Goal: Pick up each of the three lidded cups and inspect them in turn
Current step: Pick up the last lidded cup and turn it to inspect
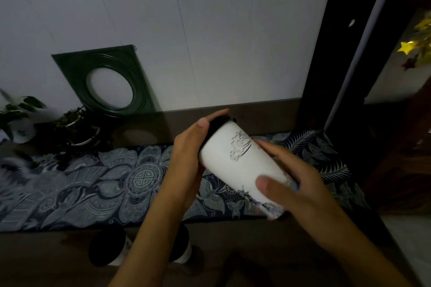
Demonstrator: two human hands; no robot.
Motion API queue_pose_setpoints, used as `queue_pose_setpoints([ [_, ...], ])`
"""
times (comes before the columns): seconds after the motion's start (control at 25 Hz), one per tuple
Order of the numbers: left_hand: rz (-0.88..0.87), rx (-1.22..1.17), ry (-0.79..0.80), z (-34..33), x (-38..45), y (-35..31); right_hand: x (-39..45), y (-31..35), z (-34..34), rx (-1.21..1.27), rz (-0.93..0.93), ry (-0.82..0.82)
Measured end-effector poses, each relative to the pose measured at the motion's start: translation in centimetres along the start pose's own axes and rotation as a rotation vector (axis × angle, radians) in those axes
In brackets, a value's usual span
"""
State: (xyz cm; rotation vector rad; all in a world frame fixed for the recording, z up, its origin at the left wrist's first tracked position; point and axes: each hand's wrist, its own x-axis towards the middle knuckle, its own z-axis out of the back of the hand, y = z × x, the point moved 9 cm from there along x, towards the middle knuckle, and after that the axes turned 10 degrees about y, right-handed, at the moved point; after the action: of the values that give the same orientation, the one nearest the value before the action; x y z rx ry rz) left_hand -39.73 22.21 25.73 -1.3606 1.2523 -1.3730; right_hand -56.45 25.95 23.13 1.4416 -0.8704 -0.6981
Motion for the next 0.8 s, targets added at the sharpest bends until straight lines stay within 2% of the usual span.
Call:
queue_pose_setpoints([
  [0.08,-0.016,-0.027,-0.005,0.1,0.0,0.1,0.0,-1.3,-1.2,0.364,-0.126,0.077],
  [0.16,-0.008,-0.034,-0.03,0.3,0.0,0.3,-0.1,-1.7,-1.7,0.409,-0.196,0.083],
  [0.2,0.003,-0.026,-0.051,0.4,0.0,0.4,-0.1,-1.6,-1.2,0.295,-0.188,0.042],
  [0.24,0.013,-0.013,-0.071,0.5,0.0,0.5,-0.1,-1.2,-0.5,0.065,-0.166,-0.004],
  [0.32,0.025,0.013,-0.1,0.7,0.0,0.5,-0.2,0.5,0.2,-0.579,-0.091,-0.067],
  [0.36,0.032,0.022,-0.104,0.7,0.0,0.6,-0.1,1.1,-0.2,-0.8,-0.053,-0.066],
  [0.4,0.036,0.028,-0.099,0.7,0.0,0.6,-0.1,1.3,-0.5,-0.866,-0.029,-0.054],
  [0.44,0.035,0.031,-0.086,0.6,0.0,0.4,-0.1,1.3,-0.6,-0.815,-0.021,-0.04],
  [0.48,0.031,0.029,-0.065,0.5,0.0,0.3,-0.1,1.1,-0.6,-0.645,-0.021,-0.023],
  [0.6,0.011,-0.026,-0.012,0.2,-0.1,0.0,0.0,-0.5,-0.7,0.135,-0.076,0.056],
  [0.64,0.004,-0.052,-0.004,0.0,-0.1,0.0,-0.1,-1.0,-1.2,0.318,-0.13,0.088],
  [0.72,0.002,-0.072,-0.012,0.0,-0.1,0.1,-0.3,-1.6,-2.0,0.464,-0.201,0.142],
  [0.76,0.006,-0.065,-0.026,0.1,-0.1,0.2,-0.3,-1.7,-1.9,0.432,-0.213,0.131],
  [0.8,0.013,-0.05,-0.041,0.2,-0.1,0.2,-0.2,-1.6,-1.3,0.299,-0.21,0.089],
])
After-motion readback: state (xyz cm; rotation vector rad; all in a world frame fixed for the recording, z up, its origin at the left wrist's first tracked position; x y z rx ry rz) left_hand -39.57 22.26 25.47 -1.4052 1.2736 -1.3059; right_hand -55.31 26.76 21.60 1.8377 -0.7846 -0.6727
